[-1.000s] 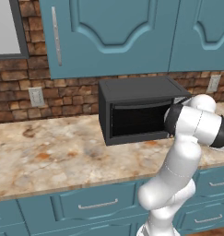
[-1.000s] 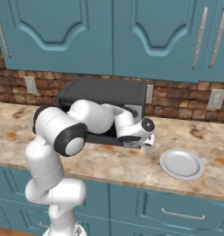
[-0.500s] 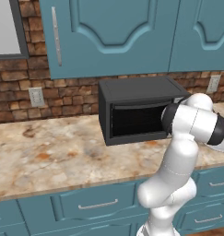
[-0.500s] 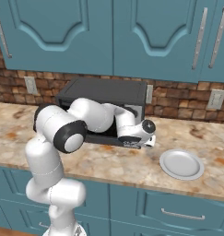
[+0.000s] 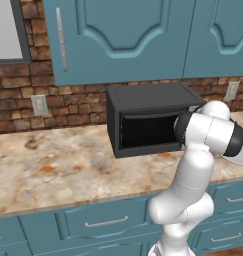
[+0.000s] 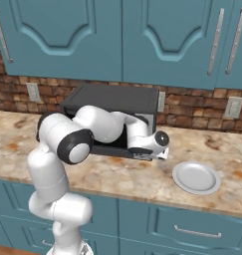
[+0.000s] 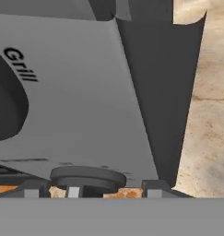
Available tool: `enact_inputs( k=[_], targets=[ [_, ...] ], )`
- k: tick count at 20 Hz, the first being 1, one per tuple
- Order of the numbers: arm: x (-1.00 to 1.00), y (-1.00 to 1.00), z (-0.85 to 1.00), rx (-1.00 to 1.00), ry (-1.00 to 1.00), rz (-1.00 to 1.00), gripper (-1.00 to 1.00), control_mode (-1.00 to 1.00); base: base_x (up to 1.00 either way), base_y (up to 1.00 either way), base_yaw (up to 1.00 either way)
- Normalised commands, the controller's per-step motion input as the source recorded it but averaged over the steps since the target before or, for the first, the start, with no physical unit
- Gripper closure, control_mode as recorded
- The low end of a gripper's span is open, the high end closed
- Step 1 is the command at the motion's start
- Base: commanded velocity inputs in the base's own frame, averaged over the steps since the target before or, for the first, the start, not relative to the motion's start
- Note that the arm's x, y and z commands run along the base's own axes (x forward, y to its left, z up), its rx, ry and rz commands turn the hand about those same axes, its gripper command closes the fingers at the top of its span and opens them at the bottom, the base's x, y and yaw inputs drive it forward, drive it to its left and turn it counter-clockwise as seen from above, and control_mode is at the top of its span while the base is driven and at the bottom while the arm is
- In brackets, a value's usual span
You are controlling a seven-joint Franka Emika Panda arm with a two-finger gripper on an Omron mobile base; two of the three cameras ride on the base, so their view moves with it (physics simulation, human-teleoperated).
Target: Pick up the bagel from the plate, place it on the toaster oven rack, close the door, and set the timer.
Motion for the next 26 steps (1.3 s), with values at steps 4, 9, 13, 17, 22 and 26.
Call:
enact_inputs(
  k=[4,9,13,17,22,26],
  targets=[
    [0.02,-0.89,0.0,0.15,-0.03,0.18,1.0,-1.0,0.0,0.0,0.0],
    [0.0,-0.99,0.0,0.16,-0.02,0.2,1.0,-1.0,0.0,0.0,0.0],
    [0.0,-1.0,0.0,0.15,0.0,0.2,1.0,-1.0,0.0,0.0,0.0],
    [0.0,-1.0,-0.05,0.13,0.0,0.19,1.0,-1.0,0.0,0.0,0.0],
    [0.0,-0.76,-0.14,0.08,0.0,0.18,1.0,-1.0,0.0,0.0,0.0],
    [0.0,-0.85,-0.25,0.08,0.0,0.18,1.0,-1.0,0.0,0.0,0.0]
  ],
)
